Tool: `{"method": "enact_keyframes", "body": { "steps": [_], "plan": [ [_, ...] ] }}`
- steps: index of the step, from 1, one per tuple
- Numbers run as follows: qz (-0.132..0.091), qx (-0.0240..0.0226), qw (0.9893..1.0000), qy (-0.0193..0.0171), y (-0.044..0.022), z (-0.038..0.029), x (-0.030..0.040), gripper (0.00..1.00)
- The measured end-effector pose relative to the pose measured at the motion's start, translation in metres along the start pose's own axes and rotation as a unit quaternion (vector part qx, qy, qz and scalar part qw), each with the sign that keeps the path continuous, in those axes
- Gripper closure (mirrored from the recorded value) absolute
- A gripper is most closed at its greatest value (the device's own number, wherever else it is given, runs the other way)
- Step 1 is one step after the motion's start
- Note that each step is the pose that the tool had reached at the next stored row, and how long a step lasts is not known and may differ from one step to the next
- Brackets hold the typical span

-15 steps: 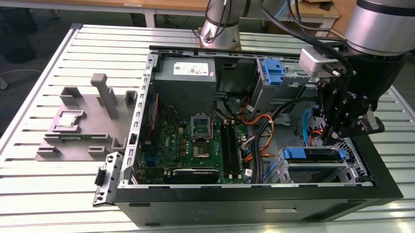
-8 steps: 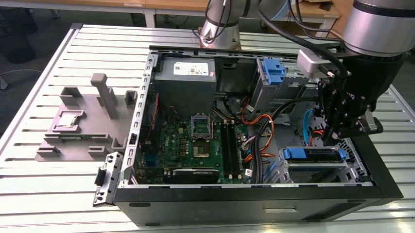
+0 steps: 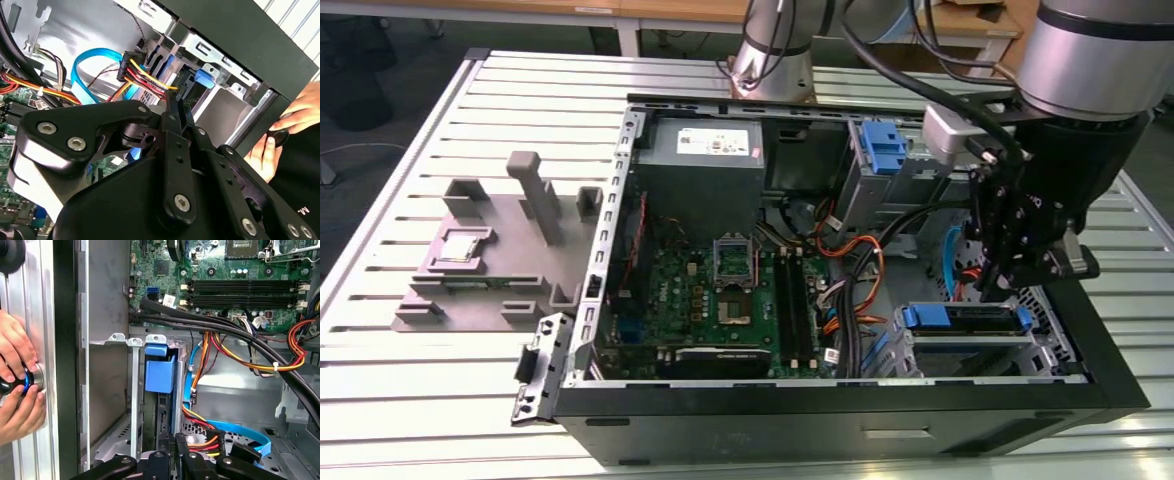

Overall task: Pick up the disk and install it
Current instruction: 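Insert the first disk wire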

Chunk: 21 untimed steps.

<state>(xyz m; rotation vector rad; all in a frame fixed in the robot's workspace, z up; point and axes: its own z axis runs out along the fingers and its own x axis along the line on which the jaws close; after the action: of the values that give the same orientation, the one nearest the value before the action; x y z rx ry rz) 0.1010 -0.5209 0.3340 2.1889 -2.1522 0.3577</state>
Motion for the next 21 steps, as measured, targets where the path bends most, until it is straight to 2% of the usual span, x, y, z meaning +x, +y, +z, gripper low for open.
{"method": "enact_keyframes", "body": {
  "steps": [8,10,13,14,18,21],
  "plan": [
    [0.024,-0.0042,0.9997,0.0031,0.0006,0.0027,0.0028,0.84],
    [0.025,-0.0008,0.9997,0.0032,0.0006,0.0035,0.0027,0.84],
    [0.028,0.0143,0.9995,0.0030,0.0023,0.0038,0.0031,0.84],
    [0.028,0.0169,0.9994,0.0024,0.0035,0.0036,0.0032,0.84],
    [0.032,0.0178,0.9993,-0.0008,0.0063,0.0033,0.0033,0.84],
    [0.036,0.0170,0.9992,-0.0006,0.0065,0.0040,0.0049,0.84]
  ]
}}
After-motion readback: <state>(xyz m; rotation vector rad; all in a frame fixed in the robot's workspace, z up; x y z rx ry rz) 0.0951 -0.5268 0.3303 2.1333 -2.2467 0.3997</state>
